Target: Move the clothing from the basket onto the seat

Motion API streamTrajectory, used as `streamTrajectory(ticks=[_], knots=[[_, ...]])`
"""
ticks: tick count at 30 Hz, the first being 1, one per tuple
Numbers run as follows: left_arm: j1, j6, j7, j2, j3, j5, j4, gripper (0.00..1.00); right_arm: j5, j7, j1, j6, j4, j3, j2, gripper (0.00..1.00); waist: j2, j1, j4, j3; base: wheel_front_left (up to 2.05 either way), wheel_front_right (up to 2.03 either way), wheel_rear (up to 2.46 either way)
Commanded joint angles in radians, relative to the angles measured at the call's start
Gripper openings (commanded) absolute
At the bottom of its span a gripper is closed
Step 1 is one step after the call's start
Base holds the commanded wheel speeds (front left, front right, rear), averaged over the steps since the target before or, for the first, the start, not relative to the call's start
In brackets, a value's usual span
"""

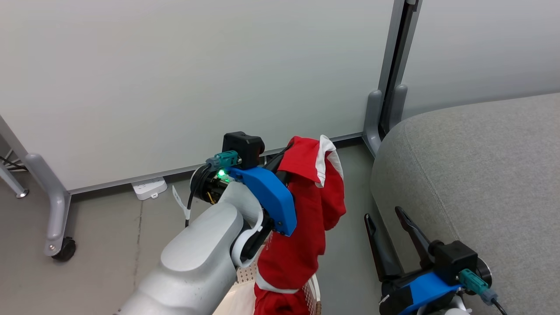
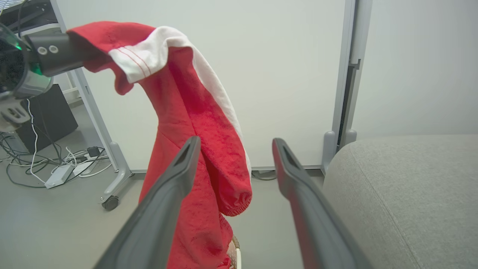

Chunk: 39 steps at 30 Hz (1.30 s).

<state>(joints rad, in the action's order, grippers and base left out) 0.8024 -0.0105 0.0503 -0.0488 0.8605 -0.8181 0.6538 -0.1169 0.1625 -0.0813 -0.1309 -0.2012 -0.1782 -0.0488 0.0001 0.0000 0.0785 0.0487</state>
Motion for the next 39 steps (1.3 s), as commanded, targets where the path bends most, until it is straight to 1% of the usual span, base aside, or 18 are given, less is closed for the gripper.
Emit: streamTrajectory(ticks=[1,7,13,21,28,33,37,38,39], knots=[[0.022,-0.006,0.008,-0.003,0.014,-0.014,0.003,0.0,0.003,-0.003,0.003,0.0,0.002,-0.006,-0.003,1.0,-0.0001,0.0,-0.002,-0.003,0.0,0.0,0.0],[0.046,-0.017,0.017,-0.003,0.054,-0.049,0.007,0.0,-0.022,-0.01,-0.042,0.0,-0.012,-0.044,-0.003,1.0,-0.0001,0.0,-0.005,-0.011,0.0,0.0,0.0],[0.064,-0.021,0.028,-0.003,0.089,-0.086,0.011,0.0,-0.066,-0.041,-0.137,0.0,-0.081,-0.109,-0.003,1.0,-0.0001,0.0,-0.004,-0.015,0.0,0.0,0.0],[0.085,-0.026,0.04,-0.002,0.14,-0.125,0.006,0.0,-0.078,-0.083,-0.308,0.0,-0.27,-0.197,-0.003,1.0,-0.0001,0.0,-0.016,-0.012,0.0,0.0,0.0],[0.101,-0.03,0.042,-0.003,0.195,-0.167,-0.02,0.0,-0.104,-0.083,-0.443,0.0,-0.446,-0.264,-0.003,1.0,-0.0001,0.0,-0.036,-0.005,0.0,0.0,0.0],[0.112,-0.036,0.048,-0.003,0.23,-0.196,-0.035,0.0,-0.122,-0.091,-0.515,0.0,-0.572,-0.313,-0.002,1.0,-0.0001,0.0,-0.048,-0.001,0.0,0.0,0.0],[0.126,-0.041,0.057,-0.003,0.251,-0.216,-0.042,0.0,-0.152,-0.079,-0.554,0.0,-0.646,-0.355,-0.002,1.0,-0.0001,0.0,-0.057,0.0,0.0,0.0,0.0],[0.127,-0.041,0.06,-0.002,0.258,-0.221,-0.043,0.0,-0.164,-0.076,-0.56,0.0,-0.66,-0.365,-0.002,0.95,-0.0001,0.0,-0.059,0.0,0.0,0.0,0.0],[0.126,-0.04,0.062,-0.002,0.263,-0.226,-0.043,0.0,-0.173,-0.071,-0.565,0.0,-0.672,-0.372,-0.002,0.48,-0.0001,0.0,-0.061,0.0,0.0,0.0,0.0]])
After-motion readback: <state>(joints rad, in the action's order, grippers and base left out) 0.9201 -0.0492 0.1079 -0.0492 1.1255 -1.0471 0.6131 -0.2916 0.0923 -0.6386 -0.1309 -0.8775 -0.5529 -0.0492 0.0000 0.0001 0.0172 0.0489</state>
